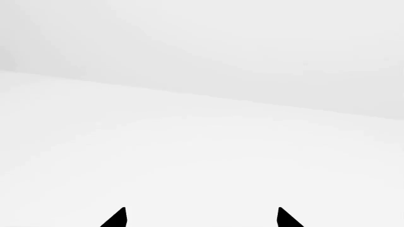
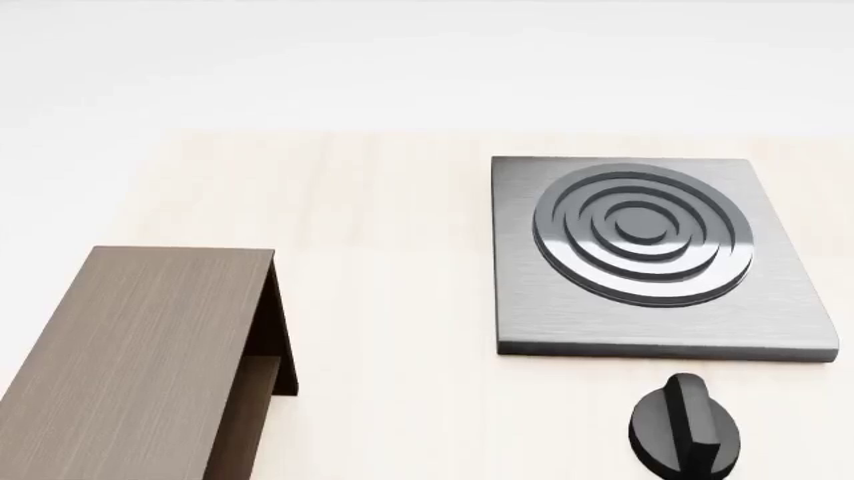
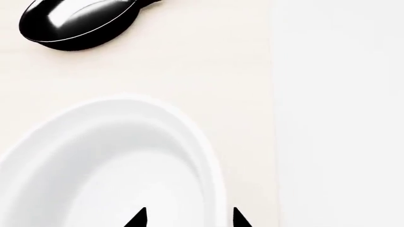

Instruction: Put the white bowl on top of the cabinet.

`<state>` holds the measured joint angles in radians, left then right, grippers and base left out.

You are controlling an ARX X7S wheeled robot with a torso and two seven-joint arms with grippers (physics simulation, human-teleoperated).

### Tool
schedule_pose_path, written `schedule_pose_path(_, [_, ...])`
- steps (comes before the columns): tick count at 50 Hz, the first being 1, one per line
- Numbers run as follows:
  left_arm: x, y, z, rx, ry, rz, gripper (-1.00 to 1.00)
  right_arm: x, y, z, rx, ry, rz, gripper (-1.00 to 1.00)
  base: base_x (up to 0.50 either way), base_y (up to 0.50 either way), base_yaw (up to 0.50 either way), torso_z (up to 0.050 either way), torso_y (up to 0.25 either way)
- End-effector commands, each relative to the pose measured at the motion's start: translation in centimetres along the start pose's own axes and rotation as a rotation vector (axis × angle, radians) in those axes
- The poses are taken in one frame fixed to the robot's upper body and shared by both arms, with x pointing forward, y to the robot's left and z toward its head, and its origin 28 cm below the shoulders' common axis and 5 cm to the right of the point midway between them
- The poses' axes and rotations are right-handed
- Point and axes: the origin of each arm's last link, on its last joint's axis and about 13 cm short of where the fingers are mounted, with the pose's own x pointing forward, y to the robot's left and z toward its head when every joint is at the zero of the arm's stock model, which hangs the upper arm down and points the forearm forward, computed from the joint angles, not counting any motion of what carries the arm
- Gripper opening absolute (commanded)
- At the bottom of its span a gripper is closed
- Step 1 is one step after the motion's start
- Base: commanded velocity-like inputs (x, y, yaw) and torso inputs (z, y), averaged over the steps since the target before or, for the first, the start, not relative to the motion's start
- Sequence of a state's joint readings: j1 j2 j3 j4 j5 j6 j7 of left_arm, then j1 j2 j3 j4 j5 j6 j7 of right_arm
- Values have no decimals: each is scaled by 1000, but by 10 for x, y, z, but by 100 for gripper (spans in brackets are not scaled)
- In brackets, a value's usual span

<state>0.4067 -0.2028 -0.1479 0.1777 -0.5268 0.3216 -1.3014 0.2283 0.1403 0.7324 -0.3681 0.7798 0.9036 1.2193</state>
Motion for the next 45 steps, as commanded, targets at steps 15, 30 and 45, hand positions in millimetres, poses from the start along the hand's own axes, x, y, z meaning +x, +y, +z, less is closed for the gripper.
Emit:
schedule_pose_path(15, [0, 1, 0, -14, -13, -11, 100, 9, -26, -8, 26, 62, -123, -100, 1, -2, -2, -2, 0])
schedule_pose_path(30, [0, 2, -1, -15, -12, -10, 100, 11, -34, -6, 78, 65, -205, -100, -1, -1, -2, -1, 0])
schedule_pose_path(45, [1, 1, -1, -14, -9, -10, 100, -6, -34, 2, 95, 37, -141, -100, 0, -1, -1, -1, 0])
